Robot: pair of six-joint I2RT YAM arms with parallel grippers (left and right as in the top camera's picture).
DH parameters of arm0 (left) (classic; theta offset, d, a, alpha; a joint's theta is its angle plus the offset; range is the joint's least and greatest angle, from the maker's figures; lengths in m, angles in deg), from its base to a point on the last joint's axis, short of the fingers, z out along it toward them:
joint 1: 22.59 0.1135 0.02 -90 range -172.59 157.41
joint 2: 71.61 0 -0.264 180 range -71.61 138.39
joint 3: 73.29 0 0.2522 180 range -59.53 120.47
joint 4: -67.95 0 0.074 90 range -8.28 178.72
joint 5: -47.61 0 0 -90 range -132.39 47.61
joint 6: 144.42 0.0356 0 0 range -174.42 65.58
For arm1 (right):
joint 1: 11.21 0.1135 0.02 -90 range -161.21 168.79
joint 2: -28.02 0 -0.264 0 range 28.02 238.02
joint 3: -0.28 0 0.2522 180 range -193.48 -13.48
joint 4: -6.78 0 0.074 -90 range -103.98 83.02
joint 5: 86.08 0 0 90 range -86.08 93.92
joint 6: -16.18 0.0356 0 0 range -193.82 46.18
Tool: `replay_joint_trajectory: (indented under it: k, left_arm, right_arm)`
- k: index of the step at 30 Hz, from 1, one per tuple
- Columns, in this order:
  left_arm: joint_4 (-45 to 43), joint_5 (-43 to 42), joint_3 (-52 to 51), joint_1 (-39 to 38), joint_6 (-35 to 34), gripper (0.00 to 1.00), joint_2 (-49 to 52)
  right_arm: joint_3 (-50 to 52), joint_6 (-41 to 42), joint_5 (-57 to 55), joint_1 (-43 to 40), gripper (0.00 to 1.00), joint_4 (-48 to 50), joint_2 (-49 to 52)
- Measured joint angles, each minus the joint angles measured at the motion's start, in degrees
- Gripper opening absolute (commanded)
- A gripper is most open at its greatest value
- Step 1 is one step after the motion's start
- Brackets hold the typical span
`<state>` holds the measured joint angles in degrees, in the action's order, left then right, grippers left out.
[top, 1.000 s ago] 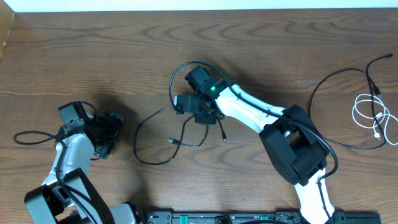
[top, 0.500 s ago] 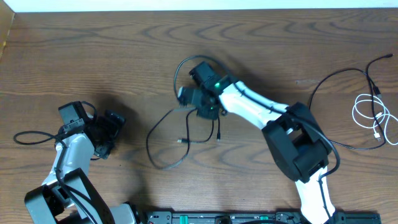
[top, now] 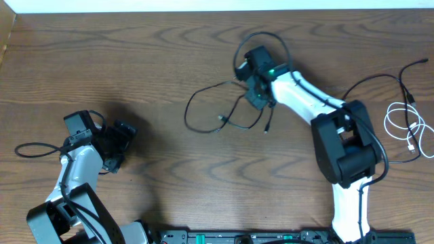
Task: Untangle cables
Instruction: 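Pull the black cable to the upper right with the right gripper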
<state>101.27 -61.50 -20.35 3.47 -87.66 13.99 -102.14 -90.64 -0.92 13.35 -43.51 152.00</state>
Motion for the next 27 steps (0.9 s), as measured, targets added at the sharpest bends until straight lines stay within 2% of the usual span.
replay_joint_trajectory:
  k: [11, 21, 27]
  left_arm:
    - [0.0, 0.0, 0.0, 0.0, 0.0, 1.00, 0.0]
    - [0.0, 0.0, 0.0, 0.0, 0.0, 1.00, 0.0]
    - [0.0, 0.0, 0.0, 0.0, 0.0, 1.00, 0.0]
  right_arm:
    - [0.0, 6.9, -2.6, -8.9, 0.01, -6.1, -4.5]
    - [0.0, 11.8, -3.9, -10.7, 0.01, -6.9, -18.1]
    - [0.0, 17.1, -6.8, -14.7, 0.01, -6.3, -25.7]
